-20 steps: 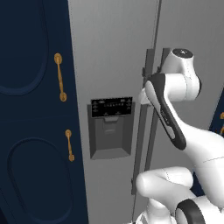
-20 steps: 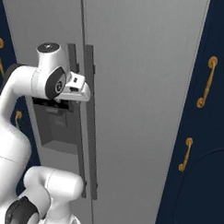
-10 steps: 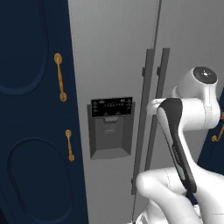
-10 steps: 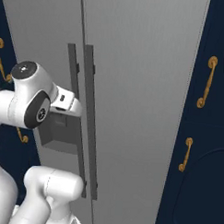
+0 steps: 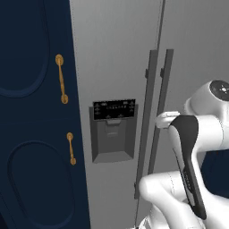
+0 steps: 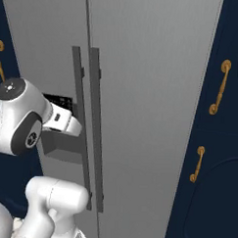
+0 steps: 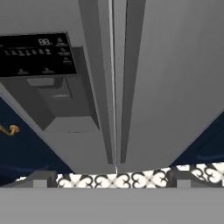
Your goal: Take the strawberry from the fridge and place it on top of the pancake, located on the dining counter.
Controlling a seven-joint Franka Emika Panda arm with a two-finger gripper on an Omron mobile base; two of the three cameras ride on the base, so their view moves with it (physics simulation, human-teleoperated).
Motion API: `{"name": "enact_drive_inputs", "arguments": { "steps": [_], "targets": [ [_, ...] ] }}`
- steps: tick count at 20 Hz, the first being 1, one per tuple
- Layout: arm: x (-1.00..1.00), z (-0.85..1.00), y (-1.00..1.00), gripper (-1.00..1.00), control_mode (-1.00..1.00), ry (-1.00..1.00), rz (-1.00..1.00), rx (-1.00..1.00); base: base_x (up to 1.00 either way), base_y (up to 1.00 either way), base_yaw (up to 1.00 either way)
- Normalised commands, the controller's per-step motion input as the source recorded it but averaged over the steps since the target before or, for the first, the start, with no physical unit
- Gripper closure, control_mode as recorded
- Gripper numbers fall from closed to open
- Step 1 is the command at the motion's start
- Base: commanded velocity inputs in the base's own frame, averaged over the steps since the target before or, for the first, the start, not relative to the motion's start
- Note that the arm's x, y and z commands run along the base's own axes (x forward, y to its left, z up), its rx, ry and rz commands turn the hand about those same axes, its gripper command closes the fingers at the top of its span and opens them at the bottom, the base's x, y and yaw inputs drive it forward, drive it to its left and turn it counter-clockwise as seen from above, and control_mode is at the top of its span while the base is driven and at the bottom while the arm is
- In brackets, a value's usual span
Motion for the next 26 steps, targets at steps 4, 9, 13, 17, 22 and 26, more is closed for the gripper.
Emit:
{"name": "enact_drive_inputs", "arguments": {
  "steps": [4, 9, 13, 17, 22, 26],
  "targets": [
    [-0.46, 0.0, 0.0, -1.0, -1.0, 0.0, 0.0, 0.0, 0.0, 0.0, 0.0],
    [-0.25, 0.0, 0.0, -1.0, 1.0, 0.0, 0.0, 0.0, -0.11, 0.0, 0.0],
    [0.0, 0.0, 0.0, -1.0, 1.0, 0.0, 0.0, 0.0, -0.25, -0.1, 0.0],
    [0.0, 0.0, 0.0, -1.0, 1.0, 0.0, 0.0, 0.0, -0.16, -0.28, 0.0],
    [0.0, 0.0, 0.0, -1.0, 1.0, 0.0, 0.0, 0.0, -0.16, -0.22, 0.0],
    [0.0, 0.0, 0.0, -1.0, 1.0, 0.0, 0.0, 0.0, -0.18, -0.56, 0.0]
  ]
}}
